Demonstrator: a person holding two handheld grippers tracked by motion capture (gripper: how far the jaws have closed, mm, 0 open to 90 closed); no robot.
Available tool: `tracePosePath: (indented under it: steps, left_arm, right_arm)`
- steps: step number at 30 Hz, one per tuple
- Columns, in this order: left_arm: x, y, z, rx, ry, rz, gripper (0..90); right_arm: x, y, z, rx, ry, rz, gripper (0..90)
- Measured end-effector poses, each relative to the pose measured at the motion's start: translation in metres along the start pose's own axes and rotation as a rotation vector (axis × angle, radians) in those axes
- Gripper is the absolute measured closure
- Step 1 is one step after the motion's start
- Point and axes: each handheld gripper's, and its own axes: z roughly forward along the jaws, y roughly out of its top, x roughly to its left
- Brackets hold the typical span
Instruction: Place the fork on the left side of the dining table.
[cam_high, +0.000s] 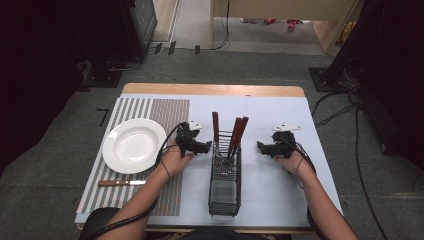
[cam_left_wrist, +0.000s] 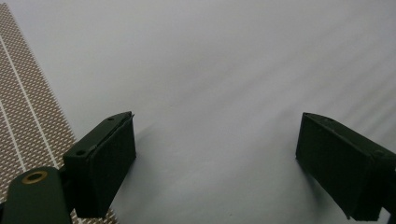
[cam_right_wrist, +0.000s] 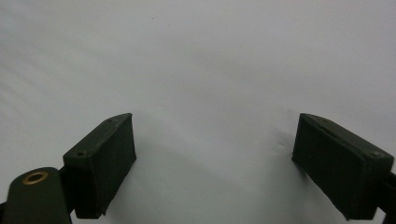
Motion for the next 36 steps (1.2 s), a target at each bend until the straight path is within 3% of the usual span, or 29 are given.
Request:
tracePosePath:
  steps: [4,6,15,18,22,24,30,33,36]
  left_arm:
    - [0.001,0.000,0.000,0.003,-0.004,0.000,11.6]
    - [0.002,0.000,0.000,0.008,-0.025,0.017,9.5]
    - [0.002,0.000,0.000,0.007,-0.025,0.017,9.6]
    - [0.004,0.005,-0.001,0.036,-0.012,0.003,14.1]
    - [0.007,0.008,-0.003,0.056,-0.030,-0.020,16.2]
    - [0.009,0.012,-0.003,0.094,-0.030,-0.015,16.1]
    - [0.013,0.015,-0.004,0.129,-0.030,-0.001,16.2]
    - [0.014,0.017,-0.004,0.145,-0.040,-0.018,16.2]
    - [0.019,0.021,-0.005,0.166,-0.072,-0.066,16.5]
  right_arm:
    - [0.000,0.000,0.000,0.000,-0.001,0.000,12.5]
    - [0.000,0.000,0.000,0.000,0.001,0.000,12.4]
    - [0.000,0.000,0.000,0.001,0.004,0.000,11.8]
    - [0.000,0.000,0.000,0.000,0.005,0.000,11.7]
    - [0.000,0.000,0.000,0.002,0.005,0.000,11.6]
    - [0.000,0.000,0.000,0.001,0.006,0.000,11.5]
    - [0.000,0.000,0.000,0.002,0.005,-0.001,11.5]
    - [0.000,0.000,0.000,0.003,0.005,-0.001,11.5]
    - [0.000,0.000,0.000,0.003,0.004,-0.001,11.5]
